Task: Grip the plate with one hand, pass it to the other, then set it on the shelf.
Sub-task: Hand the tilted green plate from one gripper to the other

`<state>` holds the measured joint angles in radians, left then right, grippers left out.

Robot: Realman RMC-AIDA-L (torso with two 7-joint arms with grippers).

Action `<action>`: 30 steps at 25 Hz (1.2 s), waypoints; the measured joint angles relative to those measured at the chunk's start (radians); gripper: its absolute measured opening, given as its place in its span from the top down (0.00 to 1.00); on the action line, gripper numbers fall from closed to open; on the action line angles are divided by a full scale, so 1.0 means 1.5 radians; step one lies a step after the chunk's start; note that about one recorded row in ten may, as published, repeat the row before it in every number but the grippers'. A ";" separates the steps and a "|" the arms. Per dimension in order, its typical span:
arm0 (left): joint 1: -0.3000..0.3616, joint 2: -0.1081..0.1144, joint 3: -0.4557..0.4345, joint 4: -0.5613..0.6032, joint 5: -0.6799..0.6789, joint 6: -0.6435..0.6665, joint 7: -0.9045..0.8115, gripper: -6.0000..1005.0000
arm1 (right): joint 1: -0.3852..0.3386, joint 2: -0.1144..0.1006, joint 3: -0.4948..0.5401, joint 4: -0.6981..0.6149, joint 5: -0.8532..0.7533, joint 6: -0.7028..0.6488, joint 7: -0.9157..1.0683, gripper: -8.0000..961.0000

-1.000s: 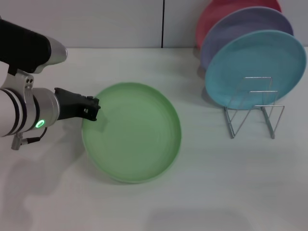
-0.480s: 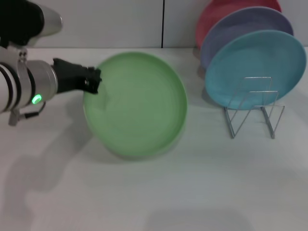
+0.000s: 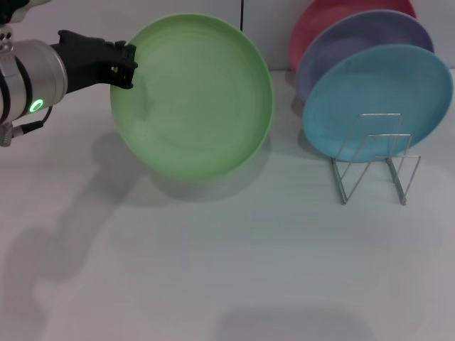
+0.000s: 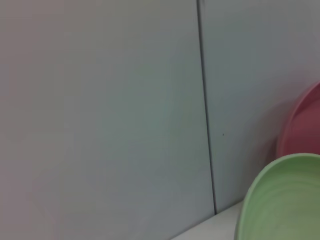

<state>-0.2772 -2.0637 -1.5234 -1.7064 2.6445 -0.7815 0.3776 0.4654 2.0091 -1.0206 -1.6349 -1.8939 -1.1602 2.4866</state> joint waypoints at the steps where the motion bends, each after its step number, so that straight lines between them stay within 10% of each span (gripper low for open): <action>1: -0.002 0.000 0.000 0.000 0.000 0.000 0.001 0.96 | 0.025 -0.007 0.009 -0.001 -0.056 -0.046 0.056 0.16; 7: -0.006 0.000 0.001 -0.013 -0.004 0.001 0.008 0.96 | 0.173 -0.051 0.054 0.122 -0.189 -0.236 0.155 0.16; 30: -0.004 -0.001 0.027 0.015 -0.031 0.045 0.009 0.96 | 0.288 -0.037 0.035 0.272 -0.295 -0.244 0.104 0.16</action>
<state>-0.2836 -2.0653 -1.4826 -1.6832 2.5984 -0.7134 0.3905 0.8976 1.9530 -0.9681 -1.2265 -2.3363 -1.5261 2.6430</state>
